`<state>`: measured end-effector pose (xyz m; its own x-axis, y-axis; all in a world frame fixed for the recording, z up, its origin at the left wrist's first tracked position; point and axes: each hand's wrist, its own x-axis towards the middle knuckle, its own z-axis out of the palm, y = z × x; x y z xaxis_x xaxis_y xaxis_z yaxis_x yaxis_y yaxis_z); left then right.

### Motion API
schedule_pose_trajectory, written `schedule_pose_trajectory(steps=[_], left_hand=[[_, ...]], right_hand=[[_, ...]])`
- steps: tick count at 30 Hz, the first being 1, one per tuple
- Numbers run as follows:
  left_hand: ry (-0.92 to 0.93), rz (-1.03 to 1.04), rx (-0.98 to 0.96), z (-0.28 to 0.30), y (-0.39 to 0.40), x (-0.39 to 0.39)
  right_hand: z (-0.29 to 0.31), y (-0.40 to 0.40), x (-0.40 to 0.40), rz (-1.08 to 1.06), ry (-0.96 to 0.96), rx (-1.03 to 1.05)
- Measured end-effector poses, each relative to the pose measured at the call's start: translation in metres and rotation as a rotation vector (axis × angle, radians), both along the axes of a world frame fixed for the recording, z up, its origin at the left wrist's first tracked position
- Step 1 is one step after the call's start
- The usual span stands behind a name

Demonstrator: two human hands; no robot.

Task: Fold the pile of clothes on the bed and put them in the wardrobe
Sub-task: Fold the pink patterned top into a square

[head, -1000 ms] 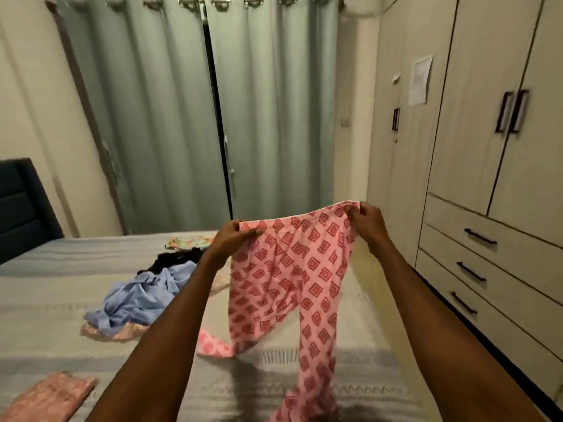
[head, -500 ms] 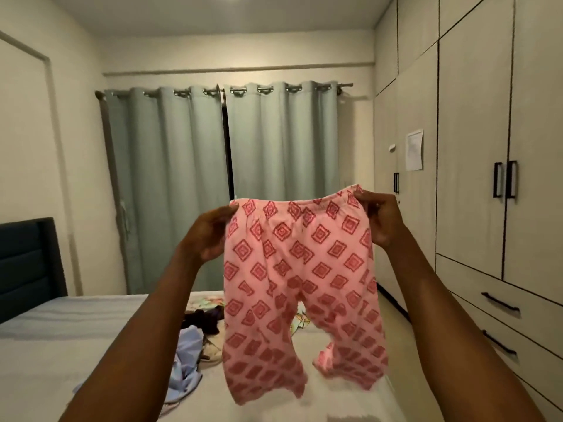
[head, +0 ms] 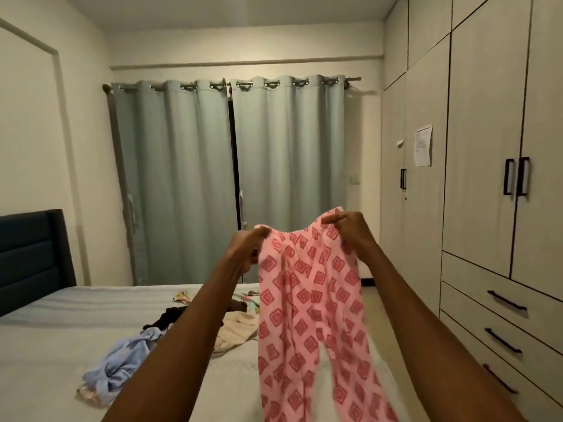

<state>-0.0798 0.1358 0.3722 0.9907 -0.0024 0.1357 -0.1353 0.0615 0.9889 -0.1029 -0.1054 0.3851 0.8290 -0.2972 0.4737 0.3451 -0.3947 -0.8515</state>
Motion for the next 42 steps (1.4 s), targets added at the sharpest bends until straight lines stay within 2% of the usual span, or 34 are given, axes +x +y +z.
schedule_pose_trajectory(steps=[3,6,10,12,14,17,21,23,26,29,32,35,38,40,42], left_hand=[[0.002,-0.095,0.027,-0.014,-0.019,-0.004],[-0.030,-0.163,0.034,-0.025,-0.027,-0.007],[-0.047,-0.328,-0.102,-0.032,-0.033,-0.011],[-0.061,-0.359,-0.170,-0.034,-0.035,-0.015],[-0.097,-0.367,-0.142,-0.035,-0.033,-0.018],[-0.241,-0.292,0.038,-0.038,-0.026,-0.020],[-0.556,0.034,0.351,-0.050,-0.016,-0.007],[-0.659,0.024,0.535,-0.061,-0.008,0.004],[-0.633,-0.123,0.653,-0.060,-0.004,-0.001],[-0.578,-0.292,0.631,-0.042,-0.007,-0.011],[-0.602,-0.409,0.663,-0.035,-0.010,-0.016],[-0.666,-0.257,0.718,-0.037,-0.011,-0.018],[-0.746,-0.110,0.689,-0.034,-0.012,-0.018],[-0.718,-0.142,0.556,-0.029,-0.014,-0.018],[-0.647,-0.162,0.400,-0.017,-0.016,-0.018]], right_hand=[[-0.017,0.014,0.001,0.085,0.074,-0.063],[-0.030,0.023,-0.001,0.132,0.044,-0.139],[-0.045,0.039,-0.006,0.264,0.011,-0.335],[-0.051,0.044,-0.004,0.223,-0.048,-0.411],[-0.052,0.048,-0.004,0.100,-0.144,-0.430],[-0.053,0.049,0.001,-0.008,-0.186,-0.274],[-0.052,0.045,-0.006,0.146,-0.134,0.133],[-0.045,0.044,-0.017,0.264,-0.129,0.346],[-0.037,0.036,-0.021,0.385,-0.084,0.508],[-0.031,0.031,-0.027,0.477,-0.061,0.559],[-0.026,0.024,-0.035,0.530,-0.078,0.571],[-0.027,0.014,-0.036,0.484,-0.116,0.515],[-0.034,0.005,-0.037,0.367,-0.117,0.366],[-0.038,0.005,-0.037,0.291,-0.166,0.261],[-0.035,0.007,-0.038,0.256,-0.223,0.243]])
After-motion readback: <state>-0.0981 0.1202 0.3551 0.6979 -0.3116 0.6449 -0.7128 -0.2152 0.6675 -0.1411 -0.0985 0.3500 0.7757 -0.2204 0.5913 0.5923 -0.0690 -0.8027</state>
